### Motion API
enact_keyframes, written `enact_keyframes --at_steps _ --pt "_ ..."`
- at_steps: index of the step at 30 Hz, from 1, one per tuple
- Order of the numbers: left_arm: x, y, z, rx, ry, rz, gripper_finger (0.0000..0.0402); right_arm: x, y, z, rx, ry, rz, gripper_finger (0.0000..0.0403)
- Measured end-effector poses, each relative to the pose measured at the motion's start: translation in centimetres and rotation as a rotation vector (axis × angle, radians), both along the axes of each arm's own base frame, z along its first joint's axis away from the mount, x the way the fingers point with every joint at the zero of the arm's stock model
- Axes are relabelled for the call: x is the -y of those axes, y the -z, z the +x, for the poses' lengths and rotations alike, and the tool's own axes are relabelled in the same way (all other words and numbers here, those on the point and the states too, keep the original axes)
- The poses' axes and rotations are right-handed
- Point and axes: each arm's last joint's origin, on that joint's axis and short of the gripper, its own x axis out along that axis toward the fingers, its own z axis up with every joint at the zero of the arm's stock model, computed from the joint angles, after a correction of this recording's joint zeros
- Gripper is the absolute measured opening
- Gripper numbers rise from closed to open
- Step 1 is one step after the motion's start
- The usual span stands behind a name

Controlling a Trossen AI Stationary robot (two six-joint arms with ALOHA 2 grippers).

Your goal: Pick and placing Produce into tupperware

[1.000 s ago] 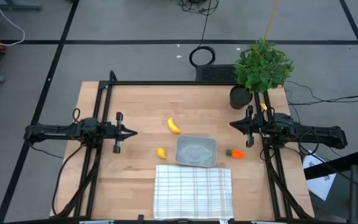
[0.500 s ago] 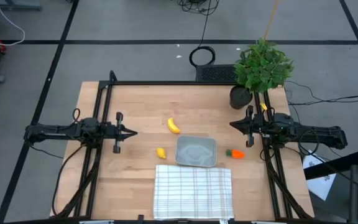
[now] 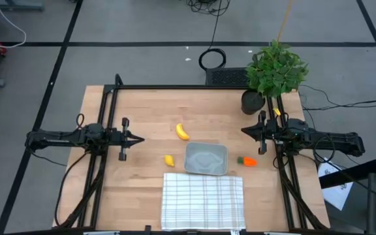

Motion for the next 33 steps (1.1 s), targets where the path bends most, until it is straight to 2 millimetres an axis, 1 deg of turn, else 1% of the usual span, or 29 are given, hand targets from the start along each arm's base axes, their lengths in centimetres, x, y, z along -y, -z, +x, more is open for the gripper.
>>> enact_keyframes --at_steps 7,11,17,22,24,29,31,33 --pt "0.0 -0.1 0.0 0.009 0.000 -0.002 0.0019 0.0 0.0 0.0 0.000 0.000 0.000 0.0000" --pt "0.0 -0.2 0.0 0.016 0.000 -0.049 0.0019 0.0 0.0 0.0 0.000 0.001 0.000 0.0000" --pt "0.0 -0.8 0.0 0.074 0.003 -0.144 0.0019 0.0 0.0 0.0 0.000 0.001 0.000 0.0000" --pt "0.0 -1.4 -0.1 0.137 0.006 -0.144 0.0019 0.0 0.0 0.0 0.000 0.000 0.000 0.0000" --pt "-0.1 -1.5 -0.1 0.155 -0.023 -0.142 0.0019 0.0 0.0 0.0 0.001 0.001 0.000 0.0000" --pt "-0.6 -2.1 -0.2 0.148 -0.194 -0.156 0.0019 0.0 0.0 0.0 0.002 0.000 0.000 0.0000" --pt "-0.7 -2.8 -0.4 0.128 -0.215 -0.137 0.0019 0.0 0.0 0.0 0.004 0.001 0.000 0.0000" --pt "-0.7 -3.8 -0.5 0.108 -0.221 -0.123 0.0019 0.0 -0.1 0.0 0.010 0.001 -0.001 0.0000"
